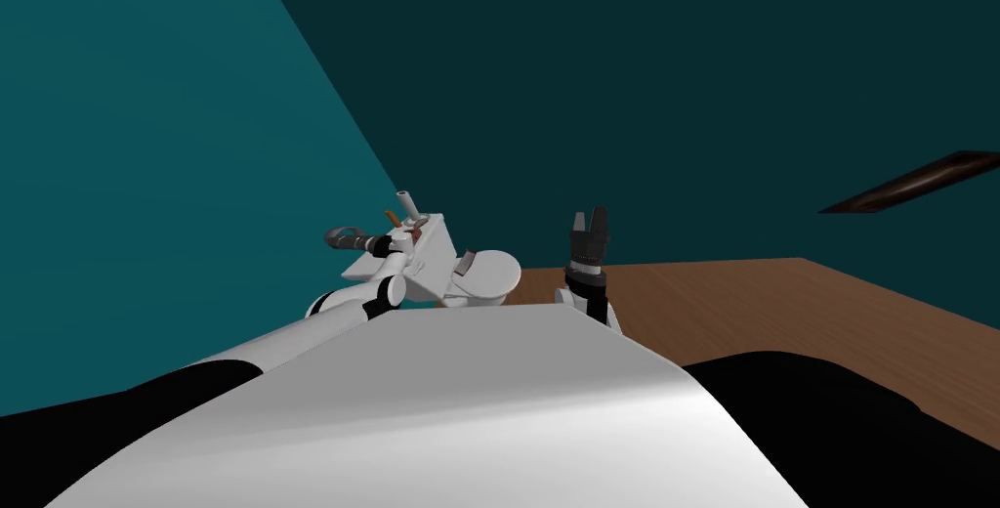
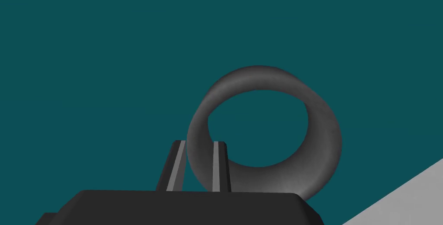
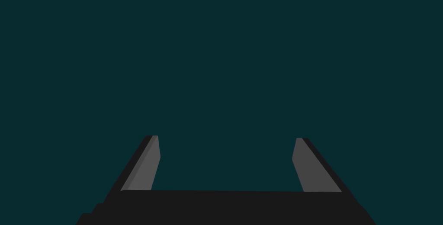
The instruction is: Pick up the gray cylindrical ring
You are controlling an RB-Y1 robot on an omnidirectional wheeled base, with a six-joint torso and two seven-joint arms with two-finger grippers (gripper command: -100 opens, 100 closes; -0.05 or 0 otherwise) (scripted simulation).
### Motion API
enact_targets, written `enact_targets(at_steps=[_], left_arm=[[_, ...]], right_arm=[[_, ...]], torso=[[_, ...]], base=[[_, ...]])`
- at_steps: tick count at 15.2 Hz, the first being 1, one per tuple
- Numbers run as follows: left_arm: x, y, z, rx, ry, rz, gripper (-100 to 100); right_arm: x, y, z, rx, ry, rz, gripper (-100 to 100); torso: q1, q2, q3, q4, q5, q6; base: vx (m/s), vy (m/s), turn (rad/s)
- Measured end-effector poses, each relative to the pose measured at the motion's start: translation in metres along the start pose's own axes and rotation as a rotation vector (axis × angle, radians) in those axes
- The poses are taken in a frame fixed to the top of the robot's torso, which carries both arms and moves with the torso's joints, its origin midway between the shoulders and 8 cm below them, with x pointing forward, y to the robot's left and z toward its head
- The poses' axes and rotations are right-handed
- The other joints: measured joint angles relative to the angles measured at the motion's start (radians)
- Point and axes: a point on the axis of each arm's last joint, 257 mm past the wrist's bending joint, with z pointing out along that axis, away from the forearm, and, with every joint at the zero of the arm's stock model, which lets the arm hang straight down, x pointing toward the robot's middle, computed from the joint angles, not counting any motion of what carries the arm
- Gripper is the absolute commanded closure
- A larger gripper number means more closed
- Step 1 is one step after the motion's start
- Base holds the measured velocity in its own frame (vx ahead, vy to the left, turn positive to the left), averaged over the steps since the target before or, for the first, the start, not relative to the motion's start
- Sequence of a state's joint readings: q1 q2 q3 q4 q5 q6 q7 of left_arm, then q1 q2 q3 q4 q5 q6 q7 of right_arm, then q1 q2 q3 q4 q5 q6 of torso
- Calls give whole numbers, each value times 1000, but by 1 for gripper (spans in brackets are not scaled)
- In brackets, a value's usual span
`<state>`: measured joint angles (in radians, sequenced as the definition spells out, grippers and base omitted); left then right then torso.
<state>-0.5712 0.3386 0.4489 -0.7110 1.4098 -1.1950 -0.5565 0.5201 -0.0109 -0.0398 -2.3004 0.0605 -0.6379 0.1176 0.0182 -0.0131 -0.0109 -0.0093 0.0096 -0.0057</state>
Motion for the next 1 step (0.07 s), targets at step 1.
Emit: enact_targets(at_steps=[1], left_arm=[[-10, 3, -2, -4, -5, 3, 100]], right_arm=[[0, 0, 0, 0, 0, 0, 0]], torso=[[0, -3, -2, -1, 0, 0]], base=[[63, -8, 20]])
